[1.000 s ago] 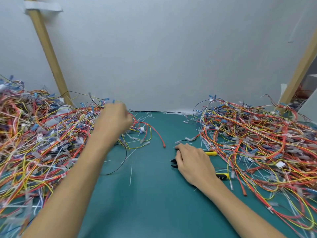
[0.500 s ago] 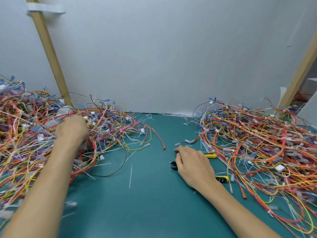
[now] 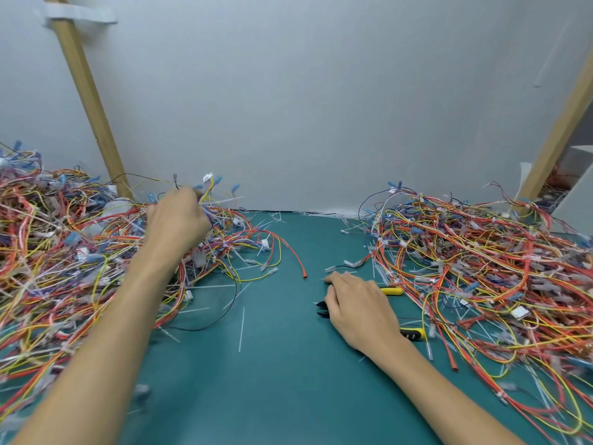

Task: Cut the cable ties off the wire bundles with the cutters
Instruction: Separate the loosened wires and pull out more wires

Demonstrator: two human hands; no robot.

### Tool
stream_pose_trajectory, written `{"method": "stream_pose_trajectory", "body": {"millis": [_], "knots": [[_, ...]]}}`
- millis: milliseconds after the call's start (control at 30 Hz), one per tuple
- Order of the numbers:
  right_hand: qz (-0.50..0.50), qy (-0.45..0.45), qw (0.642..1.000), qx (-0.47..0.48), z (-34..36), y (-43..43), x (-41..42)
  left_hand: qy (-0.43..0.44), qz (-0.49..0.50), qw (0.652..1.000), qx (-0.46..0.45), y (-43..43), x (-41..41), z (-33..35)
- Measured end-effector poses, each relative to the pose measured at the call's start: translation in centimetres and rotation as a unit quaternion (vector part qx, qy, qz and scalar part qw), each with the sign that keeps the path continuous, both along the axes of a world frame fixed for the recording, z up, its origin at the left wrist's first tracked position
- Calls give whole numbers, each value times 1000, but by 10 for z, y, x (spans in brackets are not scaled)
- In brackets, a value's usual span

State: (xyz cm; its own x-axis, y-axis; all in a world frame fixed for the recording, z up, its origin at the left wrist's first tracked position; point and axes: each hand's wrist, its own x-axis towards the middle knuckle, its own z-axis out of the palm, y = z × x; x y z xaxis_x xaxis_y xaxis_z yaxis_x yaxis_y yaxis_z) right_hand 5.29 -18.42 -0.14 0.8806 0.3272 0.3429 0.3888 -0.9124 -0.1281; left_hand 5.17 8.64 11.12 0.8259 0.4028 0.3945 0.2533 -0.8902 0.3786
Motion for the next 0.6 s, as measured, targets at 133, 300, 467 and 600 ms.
{"method": "stream_pose_trajectory", "body": {"millis": [133,300,467,600], "knots": [[-1,2,1000,5,1,0,0,-201,-149,968,-28,-25,-8,25],[4,2,1000,11,2,-1,0,-295,-290,909,-48,-82,-8,30],[9,13,1000,19,2,-2,1,-211,-316,922,-80,-110,3,-4],[28,-28,989,144,8,-3,1,-165,-304,917,-200,-115,8,-14]]}}
